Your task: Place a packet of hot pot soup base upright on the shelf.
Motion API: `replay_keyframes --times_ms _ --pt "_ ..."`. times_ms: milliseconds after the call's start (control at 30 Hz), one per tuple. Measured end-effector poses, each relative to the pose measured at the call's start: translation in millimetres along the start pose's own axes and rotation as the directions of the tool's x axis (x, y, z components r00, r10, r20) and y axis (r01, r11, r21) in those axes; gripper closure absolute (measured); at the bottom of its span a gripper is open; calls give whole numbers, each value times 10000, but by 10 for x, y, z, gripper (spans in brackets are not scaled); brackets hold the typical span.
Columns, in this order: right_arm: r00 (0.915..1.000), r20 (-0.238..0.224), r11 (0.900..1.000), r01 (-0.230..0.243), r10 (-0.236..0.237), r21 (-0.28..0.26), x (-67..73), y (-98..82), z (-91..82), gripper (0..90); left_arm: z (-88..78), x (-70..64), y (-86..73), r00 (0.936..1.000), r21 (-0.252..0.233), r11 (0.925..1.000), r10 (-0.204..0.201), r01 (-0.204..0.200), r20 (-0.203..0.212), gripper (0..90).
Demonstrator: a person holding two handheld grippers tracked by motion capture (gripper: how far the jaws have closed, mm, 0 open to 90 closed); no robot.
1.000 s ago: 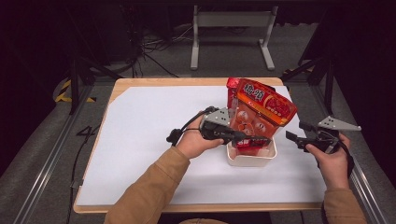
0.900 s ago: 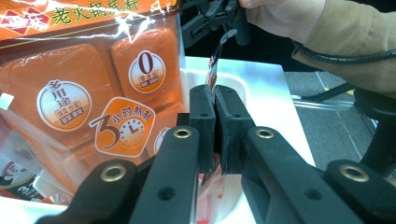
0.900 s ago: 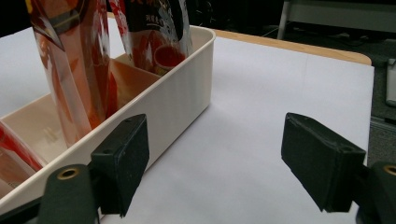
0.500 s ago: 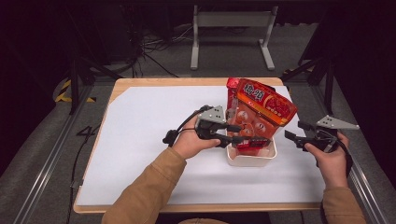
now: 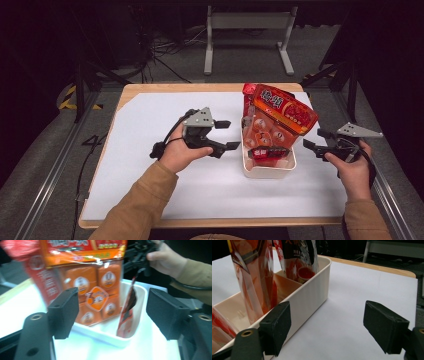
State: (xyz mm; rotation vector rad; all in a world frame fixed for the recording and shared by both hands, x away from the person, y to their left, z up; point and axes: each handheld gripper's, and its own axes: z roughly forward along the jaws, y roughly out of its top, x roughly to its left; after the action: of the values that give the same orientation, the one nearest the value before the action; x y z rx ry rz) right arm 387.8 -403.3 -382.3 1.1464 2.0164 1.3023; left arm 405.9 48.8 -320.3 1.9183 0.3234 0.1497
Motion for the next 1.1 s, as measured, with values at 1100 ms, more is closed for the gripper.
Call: replay_keyframes --times_ms 1100 --pt "9995 -232 9997 224 -226 -69 6 -67 -3 208 -1188 297 -1128 9152 -87 9856 -1599 1687 -3699 166"
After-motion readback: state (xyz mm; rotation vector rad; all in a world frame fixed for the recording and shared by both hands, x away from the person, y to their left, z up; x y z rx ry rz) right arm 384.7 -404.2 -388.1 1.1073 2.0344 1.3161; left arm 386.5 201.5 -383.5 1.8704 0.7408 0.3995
